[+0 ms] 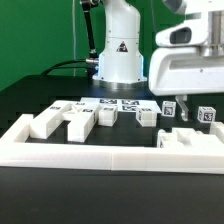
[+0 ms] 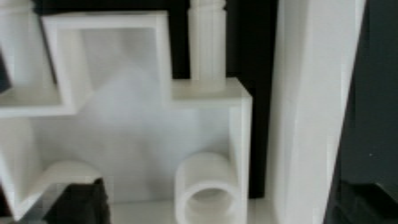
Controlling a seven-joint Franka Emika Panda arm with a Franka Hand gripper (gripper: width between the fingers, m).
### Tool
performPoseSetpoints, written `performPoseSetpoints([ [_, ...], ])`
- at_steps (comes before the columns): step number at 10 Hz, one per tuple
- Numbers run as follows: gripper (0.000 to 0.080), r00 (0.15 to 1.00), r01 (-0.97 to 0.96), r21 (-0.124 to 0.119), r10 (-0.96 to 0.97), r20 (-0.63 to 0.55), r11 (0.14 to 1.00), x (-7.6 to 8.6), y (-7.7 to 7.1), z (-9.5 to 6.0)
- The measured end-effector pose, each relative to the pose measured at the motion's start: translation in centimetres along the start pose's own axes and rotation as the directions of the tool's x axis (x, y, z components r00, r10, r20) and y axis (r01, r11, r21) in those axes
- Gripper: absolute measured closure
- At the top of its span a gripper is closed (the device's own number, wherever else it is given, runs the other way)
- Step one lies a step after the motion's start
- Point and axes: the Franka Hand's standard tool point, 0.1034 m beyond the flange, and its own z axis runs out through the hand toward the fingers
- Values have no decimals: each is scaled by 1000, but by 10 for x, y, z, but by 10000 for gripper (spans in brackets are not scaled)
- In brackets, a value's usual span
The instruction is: Assemble chair
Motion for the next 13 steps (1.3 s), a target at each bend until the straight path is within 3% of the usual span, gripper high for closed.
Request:
performPoseSetpoints([
  [2, 153, 1000, -11, -14, 12, 11, 1000, -20, 13, -13],
  [4, 151, 1000, -16, -36, 17, 16, 999, -52, 43, -5],
  [7, 151, 1000, 3, -56, -1, 29, 998, -66, 78, -10],
  [11, 151, 997, 6, -53, -1, 81, 999, -72, 75, -6],
  [13, 151, 966, 7, -52, 7, 260, 999, -92, 81, 0],
])
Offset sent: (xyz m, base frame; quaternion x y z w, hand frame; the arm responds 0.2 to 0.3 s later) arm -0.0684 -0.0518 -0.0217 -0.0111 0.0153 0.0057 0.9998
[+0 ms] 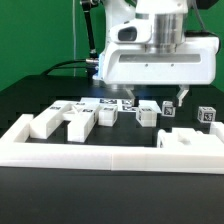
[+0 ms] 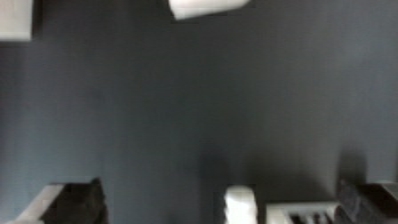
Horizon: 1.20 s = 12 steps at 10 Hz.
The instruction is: Assemble chair
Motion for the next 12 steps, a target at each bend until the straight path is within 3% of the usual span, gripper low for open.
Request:
performPoseSetpoints([
  [2, 151, 990, -20, 2, 19, 138, 1000, -20, 9, 9],
  [5, 151, 950, -20, 9, 16, 311, 1000, -19, 6, 12],
  [8, 151, 866, -11, 15, 3, 500, 1000, -29, 1, 20],
  [12, 151, 834, 15, 28, -28, 552, 999, -25, -2, 33],
])
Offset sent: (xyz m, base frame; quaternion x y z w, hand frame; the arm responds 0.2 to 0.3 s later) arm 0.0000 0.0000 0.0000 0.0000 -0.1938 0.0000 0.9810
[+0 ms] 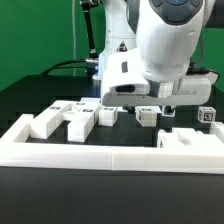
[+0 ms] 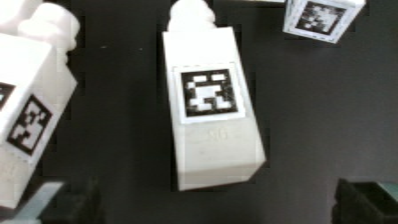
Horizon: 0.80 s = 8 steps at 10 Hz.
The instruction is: Assemble chair
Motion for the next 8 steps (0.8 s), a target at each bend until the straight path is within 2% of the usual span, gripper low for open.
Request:
performPoseSetpoints([
  [2, 151, 1000, -3, 0, 3, 7, 1000, 2, 1, 10],
  [8, 151, 999, -6, -4, 6, 39, 1000, -6, 2, 38],
])
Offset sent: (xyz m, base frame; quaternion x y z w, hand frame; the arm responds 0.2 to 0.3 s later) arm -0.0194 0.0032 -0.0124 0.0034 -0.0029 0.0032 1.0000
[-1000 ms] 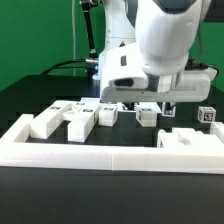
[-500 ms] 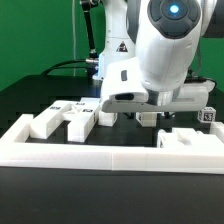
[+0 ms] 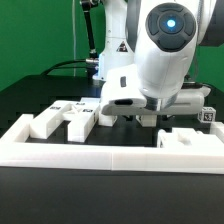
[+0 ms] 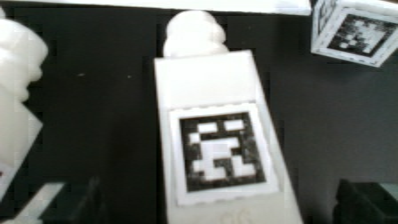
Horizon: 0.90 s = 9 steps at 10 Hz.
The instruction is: Assemble chair
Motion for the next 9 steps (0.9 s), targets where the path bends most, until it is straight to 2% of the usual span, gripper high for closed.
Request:
performPoseSetpoints([
  [1, 195, 1000, 3, -2, -3, -2, 1000, 0, -2, 1],
  [2, 195, 1000, 8, -6, -8, -6, 1000, 1, -5, 2],
  [4, 511, 1000, 9, -6, -9, -6, 1000, 1, -5, 2],
  [7, 511, 1000, 9, -6, -9, -7, 1000, 1, -4, 1],
  [9, 511, 1000, 13, -7, -13, -18, 1000, 3, -8, -11],
])
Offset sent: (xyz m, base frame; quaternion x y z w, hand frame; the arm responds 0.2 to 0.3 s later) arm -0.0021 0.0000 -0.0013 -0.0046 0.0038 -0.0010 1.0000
